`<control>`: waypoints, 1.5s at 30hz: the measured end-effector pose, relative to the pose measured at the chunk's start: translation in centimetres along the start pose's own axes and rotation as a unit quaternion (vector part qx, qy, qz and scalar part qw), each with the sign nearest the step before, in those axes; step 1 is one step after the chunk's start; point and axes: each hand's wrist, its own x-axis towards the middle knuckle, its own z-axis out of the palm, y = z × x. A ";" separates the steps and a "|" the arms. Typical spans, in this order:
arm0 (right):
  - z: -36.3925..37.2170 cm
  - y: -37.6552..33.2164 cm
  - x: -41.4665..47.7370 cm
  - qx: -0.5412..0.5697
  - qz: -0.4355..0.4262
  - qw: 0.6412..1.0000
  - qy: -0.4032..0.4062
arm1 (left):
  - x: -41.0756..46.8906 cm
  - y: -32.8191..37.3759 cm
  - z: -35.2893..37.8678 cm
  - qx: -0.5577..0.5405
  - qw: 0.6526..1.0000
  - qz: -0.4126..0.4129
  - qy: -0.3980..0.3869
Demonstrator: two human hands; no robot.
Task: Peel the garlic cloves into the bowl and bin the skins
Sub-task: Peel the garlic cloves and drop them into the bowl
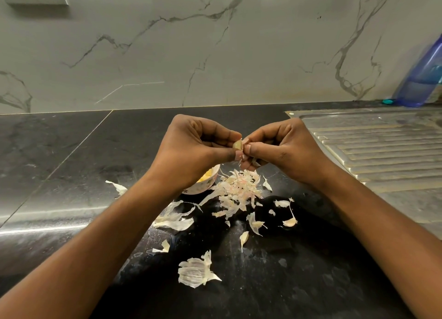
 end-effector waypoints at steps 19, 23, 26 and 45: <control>-0.2 -0.1 0.0 -0.031 0.002 0.999 0.018 | -0.1 0.2 0.0 -0.043 0.998 -0.035 0.004; -0.3 -0.3 0.1 -0.042 0.004 0.998 0.037 | -0.1 0.5 -0.2 -0.104 0.992 -0.074 0.002; -0.4 -0.4 0.1 -0.040 0.005 0.998 0.041 | 0.0 0.6 -0.3 -0.118 0.989 -0.087 0.001; -1.7 -0.3 0.1 -0.097 -0.040 0.990 0.096 | 0.2 0.9 -0.5 -0.118 0.982 -0.144 -0.005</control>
